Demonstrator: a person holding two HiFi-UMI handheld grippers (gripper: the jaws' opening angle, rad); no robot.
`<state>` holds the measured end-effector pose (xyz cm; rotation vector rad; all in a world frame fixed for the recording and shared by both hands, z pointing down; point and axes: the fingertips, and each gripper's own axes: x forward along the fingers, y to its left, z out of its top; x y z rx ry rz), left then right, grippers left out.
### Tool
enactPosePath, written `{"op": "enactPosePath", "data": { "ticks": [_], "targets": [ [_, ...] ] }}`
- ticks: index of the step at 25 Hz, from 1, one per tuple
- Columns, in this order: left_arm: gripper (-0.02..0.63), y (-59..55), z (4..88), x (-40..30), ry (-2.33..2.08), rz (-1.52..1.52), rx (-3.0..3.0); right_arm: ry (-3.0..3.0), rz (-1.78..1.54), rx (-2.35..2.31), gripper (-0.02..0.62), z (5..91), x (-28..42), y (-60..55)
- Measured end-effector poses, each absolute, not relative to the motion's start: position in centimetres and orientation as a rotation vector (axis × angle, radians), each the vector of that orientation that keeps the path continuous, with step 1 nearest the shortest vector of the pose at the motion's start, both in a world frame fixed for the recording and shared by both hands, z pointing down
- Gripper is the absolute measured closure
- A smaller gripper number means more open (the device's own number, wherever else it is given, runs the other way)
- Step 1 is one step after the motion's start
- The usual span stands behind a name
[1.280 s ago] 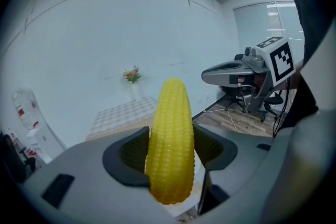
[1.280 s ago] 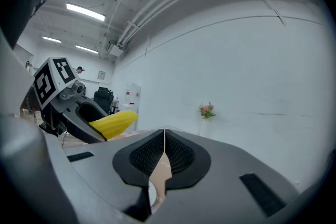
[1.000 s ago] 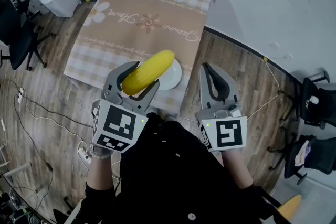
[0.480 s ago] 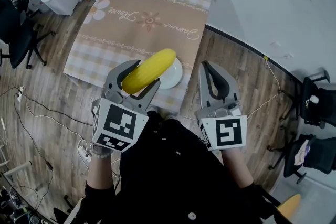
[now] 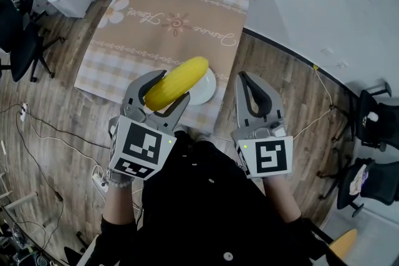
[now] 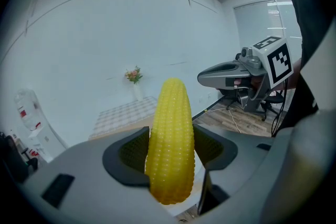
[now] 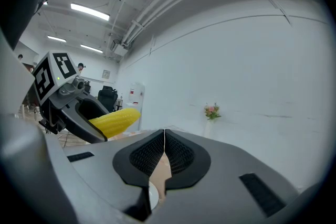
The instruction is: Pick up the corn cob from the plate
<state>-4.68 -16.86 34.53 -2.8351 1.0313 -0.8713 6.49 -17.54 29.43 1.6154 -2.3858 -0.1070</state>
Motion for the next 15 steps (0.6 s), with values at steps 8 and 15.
{"op": "enactPosePath", "data": {
  "ticks": [8, 15],
  "targets": [
    [0.339, -16.8, 35.3, -4.8, 1.038, -0.89, -2.847, -2.387, -0.097, 1.603, 0.552, 29.7, 6.4, -17.7],
    [0.339, -16.7, 35.8, -4.8, 1.046, -0.906, -2.856, -2.384, -0.09, 1.596, 0.552, 29.8, 6.6, -17.6]
  ]
}}
